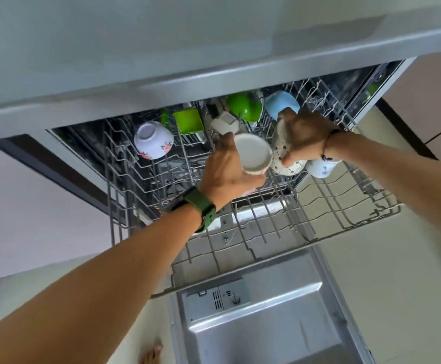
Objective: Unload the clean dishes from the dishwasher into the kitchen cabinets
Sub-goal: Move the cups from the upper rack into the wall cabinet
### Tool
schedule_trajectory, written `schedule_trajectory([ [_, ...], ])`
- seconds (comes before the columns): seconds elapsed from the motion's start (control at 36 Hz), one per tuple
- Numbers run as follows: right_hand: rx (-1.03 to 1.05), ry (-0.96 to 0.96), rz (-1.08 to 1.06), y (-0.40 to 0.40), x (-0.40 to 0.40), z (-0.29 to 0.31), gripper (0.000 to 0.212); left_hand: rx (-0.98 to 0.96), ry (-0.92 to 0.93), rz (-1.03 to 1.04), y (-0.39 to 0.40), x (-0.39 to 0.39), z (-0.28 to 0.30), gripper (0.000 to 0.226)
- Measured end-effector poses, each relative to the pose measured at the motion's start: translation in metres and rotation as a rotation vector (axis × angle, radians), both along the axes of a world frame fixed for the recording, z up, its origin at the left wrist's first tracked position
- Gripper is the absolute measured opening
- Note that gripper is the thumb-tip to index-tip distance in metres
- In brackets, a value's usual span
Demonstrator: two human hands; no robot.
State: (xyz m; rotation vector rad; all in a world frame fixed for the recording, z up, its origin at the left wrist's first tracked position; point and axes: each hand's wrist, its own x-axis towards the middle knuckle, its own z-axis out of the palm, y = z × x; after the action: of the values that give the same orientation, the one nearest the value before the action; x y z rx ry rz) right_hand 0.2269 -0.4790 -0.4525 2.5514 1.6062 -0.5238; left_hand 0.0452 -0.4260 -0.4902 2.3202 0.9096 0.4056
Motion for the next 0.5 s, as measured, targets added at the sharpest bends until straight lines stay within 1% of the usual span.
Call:
schedule_trajectory([
  [0.06, -0.037, -0.05, 0.058, -0.012, -0.017, 0.019, 0.096, -0.024, 0.002, 0.007, -0.01, -0.025, 0.017, 0.089],
  [0.11, -0.045, -0.077, 0.132, -0.025, -0.037, 0.041, 0.102, -0.045, -0.013, 0.014, -0.017, -0.051, 0.035, 0.086],
  [0.22, 0.0, -0.081, 0.254, -0.037, -0.086, 0.082, 0.102, -0.063, -0.004, 0.081, -0.026, -0.106, 0.069, 0.084],
  [0.31, 0.063, -0.038, 0.283, -0.039, -0.119, 0.107, 0.107, -0.096, 0.008, 0.097, -0.031, -0.142, 0.093, 0.087],
  [0.44, 0.162, -0.024, 0.347, -0.038, -0.195, 0.158, 0.103, -0.075, -0.027, 0.155, -0.04, -0.214, 0.139, 0.063],
  [0.5, 0.181, -0.011, 0.35, -0.038, -0.228, 0.18, 0.099, -0.062, -0.024, 0.189, -0.039, -0.247, 0.158, 0.069],
])
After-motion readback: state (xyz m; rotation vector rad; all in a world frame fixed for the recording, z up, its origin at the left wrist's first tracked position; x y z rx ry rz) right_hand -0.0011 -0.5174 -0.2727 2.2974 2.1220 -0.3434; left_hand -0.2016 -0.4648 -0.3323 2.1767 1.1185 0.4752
